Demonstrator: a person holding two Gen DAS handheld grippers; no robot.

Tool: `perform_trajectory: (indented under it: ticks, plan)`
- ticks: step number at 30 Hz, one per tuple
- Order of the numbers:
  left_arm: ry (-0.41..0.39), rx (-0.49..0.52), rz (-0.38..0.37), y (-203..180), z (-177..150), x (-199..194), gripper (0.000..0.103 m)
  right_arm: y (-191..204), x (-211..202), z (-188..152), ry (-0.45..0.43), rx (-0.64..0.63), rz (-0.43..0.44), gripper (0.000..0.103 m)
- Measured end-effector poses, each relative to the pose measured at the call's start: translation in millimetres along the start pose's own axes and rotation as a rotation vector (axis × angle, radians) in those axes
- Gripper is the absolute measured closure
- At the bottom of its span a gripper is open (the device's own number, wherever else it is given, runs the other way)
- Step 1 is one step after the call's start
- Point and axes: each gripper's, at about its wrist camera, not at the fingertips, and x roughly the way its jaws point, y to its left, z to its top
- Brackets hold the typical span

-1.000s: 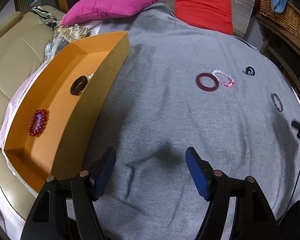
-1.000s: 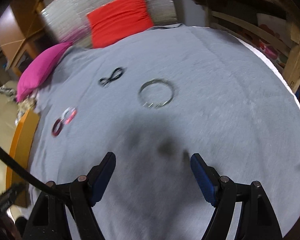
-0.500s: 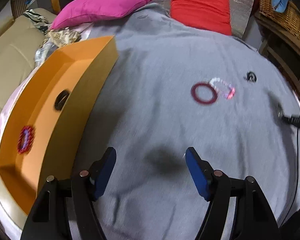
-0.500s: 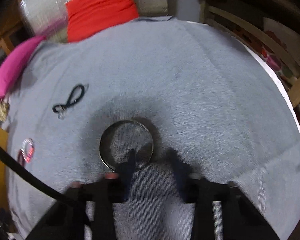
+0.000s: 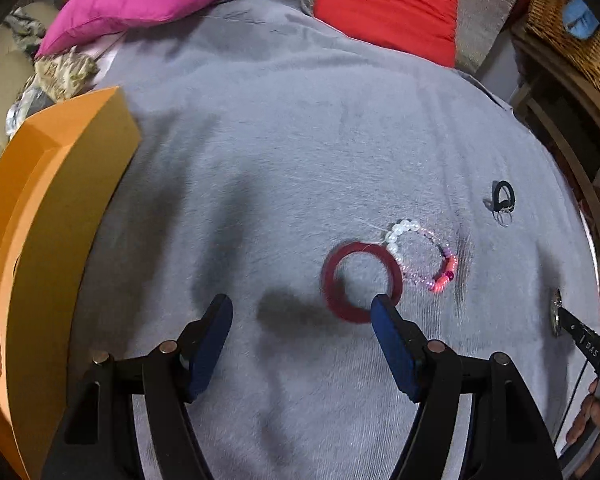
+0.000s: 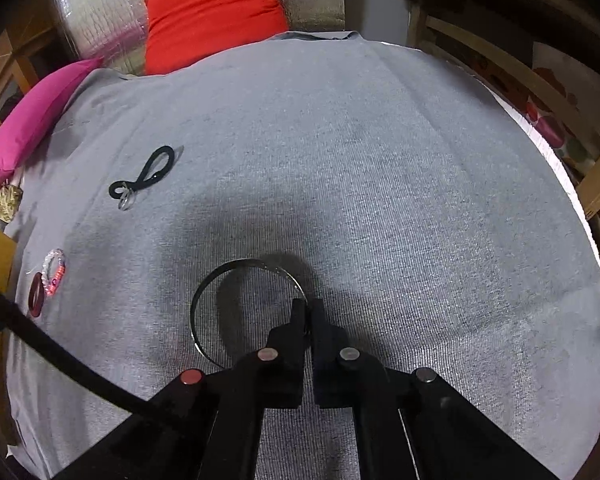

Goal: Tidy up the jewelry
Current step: 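Grasp the silver bangle with the right tool while the left tool grasps the red cord-wrapped bangle, then lift both bangles and move them toward the orange box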

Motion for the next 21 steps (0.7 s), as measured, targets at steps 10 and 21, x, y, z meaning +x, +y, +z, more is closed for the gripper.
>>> perform_trajectory:
  ticks: [10, 21]
  plan:
    - [0.015, 0.063, 0.013, -12.4, 1.9, 9.9, 0.098, -3.9, 1.4, 6.6, 0.000, 0.001, 0.011, 0.100]
    - [-0.032, 0.084, 0.010, 1.1, -39.7, -27.0, 0.098, 2.0, -22.5, -15.1, -0.021, 0.010, 0.042, 0.100]
